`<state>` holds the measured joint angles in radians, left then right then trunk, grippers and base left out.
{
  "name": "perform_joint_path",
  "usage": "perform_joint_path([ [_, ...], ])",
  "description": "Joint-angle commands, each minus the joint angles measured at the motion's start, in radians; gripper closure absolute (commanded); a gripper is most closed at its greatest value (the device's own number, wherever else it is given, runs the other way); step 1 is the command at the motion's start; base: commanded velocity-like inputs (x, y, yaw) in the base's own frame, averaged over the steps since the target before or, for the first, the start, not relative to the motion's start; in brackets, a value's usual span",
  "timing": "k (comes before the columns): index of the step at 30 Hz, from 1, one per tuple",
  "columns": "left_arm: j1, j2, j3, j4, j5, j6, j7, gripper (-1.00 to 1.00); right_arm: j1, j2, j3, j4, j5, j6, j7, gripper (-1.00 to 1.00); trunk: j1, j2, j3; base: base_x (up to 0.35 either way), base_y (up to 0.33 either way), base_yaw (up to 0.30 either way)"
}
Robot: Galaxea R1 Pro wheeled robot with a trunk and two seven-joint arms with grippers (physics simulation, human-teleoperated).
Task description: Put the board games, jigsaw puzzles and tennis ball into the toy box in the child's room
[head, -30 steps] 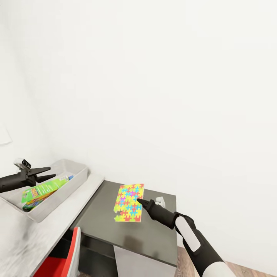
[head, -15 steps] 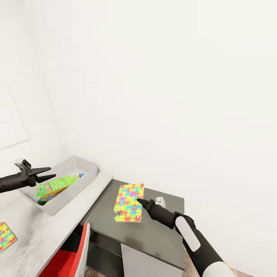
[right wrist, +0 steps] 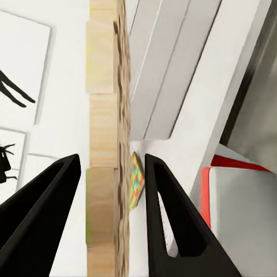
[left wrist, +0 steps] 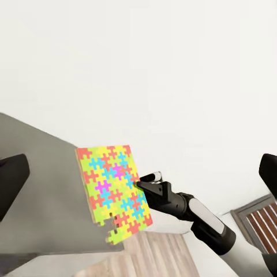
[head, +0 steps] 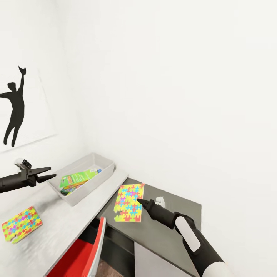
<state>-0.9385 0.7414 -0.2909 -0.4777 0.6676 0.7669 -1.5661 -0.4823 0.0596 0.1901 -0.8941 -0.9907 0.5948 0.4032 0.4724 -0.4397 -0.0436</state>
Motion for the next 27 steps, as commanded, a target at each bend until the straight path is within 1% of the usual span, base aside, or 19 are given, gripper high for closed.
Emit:
perform_joint_path([
  [1,-0.002,0.001,-0.007,0.001,0.004,0.011,-0.005,-1.0,-0.001,0.0,-0.001,0.0,-0.005,0.005,0.0,1.0,0.001,-0.002,-0.002,0.0,0.0,0.291],
  [8,-0.002,0.001,-0.007,0.002,0.004,0.011,-0.005,-1.0,-0.001,0.0,0.017,0.0,-0.004,0.004,-0.002,1.0,0.001,-0.002,-0.002,0.0,-0.063,0.291],
  [15,-0.002,0.002,-0.007,0.002,0.004,0.011,-0.005,-1.0,-0.001,0.0,0.02,0.0,-0.004,0.003,-0.003,1.0,0.001,-0.002,-0.002,0.0,-0.034,0.291],
  [20,-0.002,0.002,-0.007,0.001,0.004,0.012,-0.005,-1.0,-0.001,0.0,0.02,0.0,-0.004,0.003,-0.002,1.0,-0.019,0.033,0.013,0.0,-0.002,0.285],
  [21,-0.002,0.002,-0.007,0.001,0.004,0.012,-0.005,-1.0,-0.001,0.0,0.02,0.0,-0.004,0.003,-0.001,1.0,-0.022,0.04,0.016,0.0,-0.001,0.184],
  [27,-0.002,0.001,-0.007,0.001,0.004,0.012,-0.005,-1.0,-0.001,-0.001,0.02,0.0,-0.003,0.003,0.0,1.0,-0.022,0.04,0.016,0.0,0.0,0.058],
])
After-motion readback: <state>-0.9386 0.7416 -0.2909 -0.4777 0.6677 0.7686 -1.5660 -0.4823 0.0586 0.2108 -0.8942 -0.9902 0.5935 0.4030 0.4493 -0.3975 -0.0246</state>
